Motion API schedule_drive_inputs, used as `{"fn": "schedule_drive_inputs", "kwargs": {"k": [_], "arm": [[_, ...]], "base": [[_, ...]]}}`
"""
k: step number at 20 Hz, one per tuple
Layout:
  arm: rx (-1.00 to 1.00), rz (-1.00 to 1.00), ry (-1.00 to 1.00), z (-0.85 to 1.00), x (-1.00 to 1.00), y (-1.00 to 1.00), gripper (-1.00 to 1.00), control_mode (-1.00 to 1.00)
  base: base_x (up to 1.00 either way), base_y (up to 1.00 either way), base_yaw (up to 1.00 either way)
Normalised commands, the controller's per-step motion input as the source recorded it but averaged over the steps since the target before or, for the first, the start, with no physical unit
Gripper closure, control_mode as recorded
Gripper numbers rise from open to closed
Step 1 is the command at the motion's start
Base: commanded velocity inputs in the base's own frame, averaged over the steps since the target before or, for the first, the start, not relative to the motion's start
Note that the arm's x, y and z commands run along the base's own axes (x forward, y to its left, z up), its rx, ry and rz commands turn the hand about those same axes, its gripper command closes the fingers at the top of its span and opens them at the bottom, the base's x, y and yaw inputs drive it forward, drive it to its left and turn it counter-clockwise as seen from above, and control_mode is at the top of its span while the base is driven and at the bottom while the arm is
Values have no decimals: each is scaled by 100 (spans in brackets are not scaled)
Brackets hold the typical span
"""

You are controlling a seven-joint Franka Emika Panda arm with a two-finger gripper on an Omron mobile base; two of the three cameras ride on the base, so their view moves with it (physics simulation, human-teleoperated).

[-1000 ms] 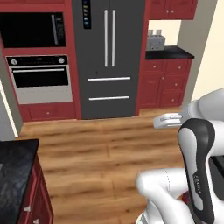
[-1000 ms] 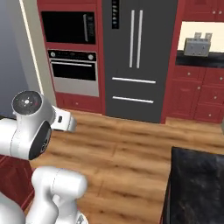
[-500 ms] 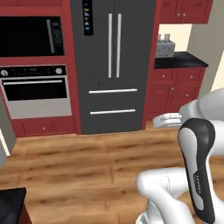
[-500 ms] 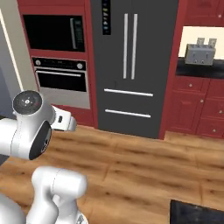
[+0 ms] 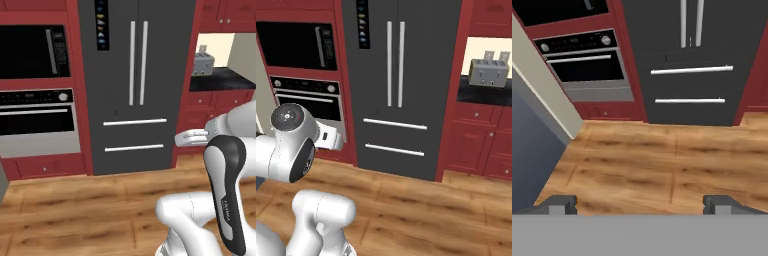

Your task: Place one of the steaks on the plate and the other in the bowl. Then place the bowl in the fridge.

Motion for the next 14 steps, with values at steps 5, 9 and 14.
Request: {"fn": "schedule_drive_inputs", "kwargs": {"k": [5, 9, 14], "arm": [[0, 0, 0, 0, 0, 0, -100, 100], [0, 0, 0, 0, 0, 0, -100, 100], [0, 0, 0, 0, 0, 0, -100, 100]], "base": [[100, 0, 0], [93, 0, 0], [52, 0, 0]]}}
